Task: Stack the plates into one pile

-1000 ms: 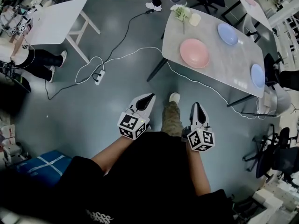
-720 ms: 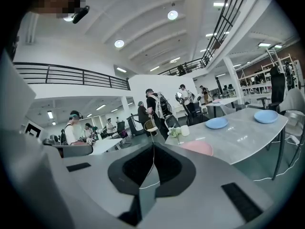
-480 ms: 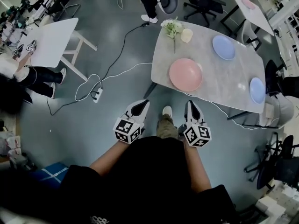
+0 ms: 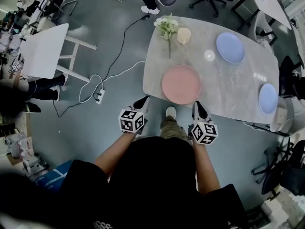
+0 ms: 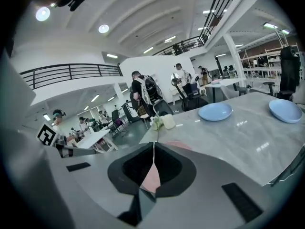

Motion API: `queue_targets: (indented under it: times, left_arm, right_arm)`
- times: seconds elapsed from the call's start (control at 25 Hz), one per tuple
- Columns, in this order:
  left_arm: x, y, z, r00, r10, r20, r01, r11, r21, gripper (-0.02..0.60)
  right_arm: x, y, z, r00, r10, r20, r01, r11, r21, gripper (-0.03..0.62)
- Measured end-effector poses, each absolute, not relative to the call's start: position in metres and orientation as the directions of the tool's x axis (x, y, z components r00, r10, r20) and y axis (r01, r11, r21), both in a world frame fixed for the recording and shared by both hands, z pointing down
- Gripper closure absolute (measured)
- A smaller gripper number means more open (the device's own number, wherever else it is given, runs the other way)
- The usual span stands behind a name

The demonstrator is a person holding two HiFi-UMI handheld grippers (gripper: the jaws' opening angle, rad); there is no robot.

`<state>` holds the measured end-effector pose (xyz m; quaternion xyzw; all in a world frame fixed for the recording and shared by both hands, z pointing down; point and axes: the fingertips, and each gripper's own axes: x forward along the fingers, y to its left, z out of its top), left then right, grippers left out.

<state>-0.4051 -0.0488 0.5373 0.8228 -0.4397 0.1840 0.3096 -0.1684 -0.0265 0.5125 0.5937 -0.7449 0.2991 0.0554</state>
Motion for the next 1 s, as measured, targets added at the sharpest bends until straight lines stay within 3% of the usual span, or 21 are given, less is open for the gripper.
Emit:
queue_targets:
  times: [0.36, 0.88, 1.0]
  left_arm:
    - [-0.355, -0.115, 0.633, 0.549, -0.462, 0.697, -0.834, -0.356, 0.421, 0.563]
    - [-0.353, -0.126, 0.693, 0.462, -0.386, 0.798, -0.884, -0.267, 0.383, 0.561]
    - [-0.350, -0.131, 0.706, 0.458, -0.364, 0.811, -0.886, -0.263, 0.383, 0.560]
  right_arm:
    - [-0.120, -0.076, 0.626, -0.346, -0.697, 0.628, -0.911, 0.090, -0.401, 0.579]
    - [-0.096, -0.099, 0.687, -0.373, -0.599, 0.709, -0.907, 0.075, -0.415, 0.579]
    - [-0.093, -0.105, 0.696, -0.371, -0.572, 0.732, -0.913, 0.081, -0.400, 0.543]
